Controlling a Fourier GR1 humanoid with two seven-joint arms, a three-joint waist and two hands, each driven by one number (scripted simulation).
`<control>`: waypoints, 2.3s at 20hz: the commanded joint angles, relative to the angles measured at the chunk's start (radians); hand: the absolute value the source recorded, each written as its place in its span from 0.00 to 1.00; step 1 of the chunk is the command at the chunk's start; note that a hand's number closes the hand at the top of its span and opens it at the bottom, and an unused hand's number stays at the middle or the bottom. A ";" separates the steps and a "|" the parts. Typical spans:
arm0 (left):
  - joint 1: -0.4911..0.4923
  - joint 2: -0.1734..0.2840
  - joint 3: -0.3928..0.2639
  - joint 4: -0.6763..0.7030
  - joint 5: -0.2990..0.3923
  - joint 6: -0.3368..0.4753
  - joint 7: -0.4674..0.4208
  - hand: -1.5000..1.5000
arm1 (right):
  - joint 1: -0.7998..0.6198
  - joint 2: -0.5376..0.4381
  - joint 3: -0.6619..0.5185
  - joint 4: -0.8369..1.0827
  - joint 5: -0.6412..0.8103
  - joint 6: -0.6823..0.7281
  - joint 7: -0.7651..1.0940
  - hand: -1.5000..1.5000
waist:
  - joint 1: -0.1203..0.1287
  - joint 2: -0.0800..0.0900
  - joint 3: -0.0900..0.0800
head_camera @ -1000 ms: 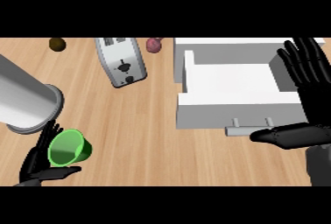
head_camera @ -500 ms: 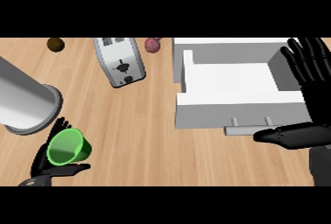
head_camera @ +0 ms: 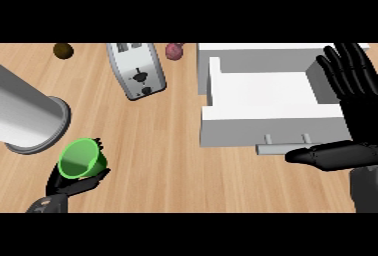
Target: Pick up the cup, place it into the drawer and close the drawer
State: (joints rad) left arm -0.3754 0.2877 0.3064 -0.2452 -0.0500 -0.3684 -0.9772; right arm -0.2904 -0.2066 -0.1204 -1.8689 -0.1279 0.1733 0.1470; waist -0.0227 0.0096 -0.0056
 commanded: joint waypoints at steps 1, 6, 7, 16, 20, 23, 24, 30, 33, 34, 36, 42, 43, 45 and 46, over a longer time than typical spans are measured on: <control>-0.022 -0.020 0.007 -0.050 0.003 -0.014 -0.189 1.00 | -0.007 -0.003 -0.008 0.014 -0.002 0.004 -0.015 0.00 | -0.002 0.002 -0.001; -0.002 -0.053 0.028 -0.089 -0.006 0.216 -0.273 1.00 | 0.020 -0.017 -0.025 0.015 -0.018 0.030 -0.041 0.00 | 0.002 -0.002 0.002; -0.027 -0.008 0.051 -0.089 0.020 0.143 -0.254 1.00 | -0.009 -0.012 -0.015 0.030 -0.007 0.019 -0.030 0.00 | 0.008 -0.001 0.002; -0.130 -0.161 0.106 -0.106 0.100 0.185 -0.260 1.00 | 0.000 -0.007 -0.025 0.019 -0.027 0.014 -0.007 0.00 | -0.002 -0.001 0.002; -0.248 -0.158 0.058 -0.192 0.085 0.164 -0.113 1.00 | 0.040 -0.023 -0.042 0.022 -0.023 0.037 -0.044 0.00 | 0.011 -0.009 0.006; -0.317 -0.202 0.026 -0.216 0.073 0.202 -0.039 1.00 | 0.005 -0.065 -0.069 -0.011 -0.064 0.049 0.039 0.00 | 0.007 -0.010 0.005; -0.292 -0.238 0.005 -0.274 0.067 0.228 -0.050 1.00 | 0.023 -0.045 -0.059 0.029 -0.033 0.048 -0.026 0.00 | 0.022 -0.012 0.006; -0.393 -0.270 -0.077 -0.475 0.074 0.228 0.221 1.00 | 0.014 -0.026 -0.056 0.042 -0.006 0.016 -0.032 0.00 | 0.038 -0.019 0.007; -0.478 -0.286 -0.169 -0.505 0.154 0.328 0.327 1.00 | 0.044 -0.028 -0.051 0.017 -0.003 0.027 -0.040 0.00 | 0.015 -0.017 0.006; -0.509 -0.287 -0.152 -0.545 0.145 0.345 0.382 1.00 | 0.064 0.010 -0.023 0.012 0.021 0.004 -0.058 0.00 | 0.021 -0.017 0.006; -0.522 -0.287 -0.261 -0.607 0.201 0.437 0.455 1.00 | 0.039 -0.025 -0.045 0.069 0.006 0.041 -0.075 0.00 | 0.021 -0.018 0.007; -0.682 -0.288 -0.316 -0.592 0.186 0.556 0.602 1.00 | 0.019 -0.032 -0.064 0.050 -0.002 0.028 -0.061 0.00 | 0.006 -0.010 0.006; -0.762 -0.288 -0.272 -0.539 0.165 0.577 0.632 1.00 | 0.050 -0.044 -0.087 0.080 -0.029 0.065 -0.106 0.00 | -0.001 -0.007 0.006; -0.800 -0.288 -0.320 -0.507 0.208 0.613 0.699 1.00 | 0.076 0.007 -0.041 0.046 0.016 0.023 -0.113 0.00 | -0.005 -0.008 0.006; -0.800 -0.288 -0.384 -0.465 0.240 0.667 0.678 1.00 | 0.037 -0.010 -0.040 0.014 0.006 0.013 -0.039 0.00 | -0.016 -0.007 0.006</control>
State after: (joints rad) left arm -1.0927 0.0010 0.0032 -0.7825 0.1428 0.1982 -0.3621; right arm -0.2506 -0.2189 -0.1671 -1.8256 -0.1180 0.1937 0.0764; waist -0.0211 0.0001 0.0008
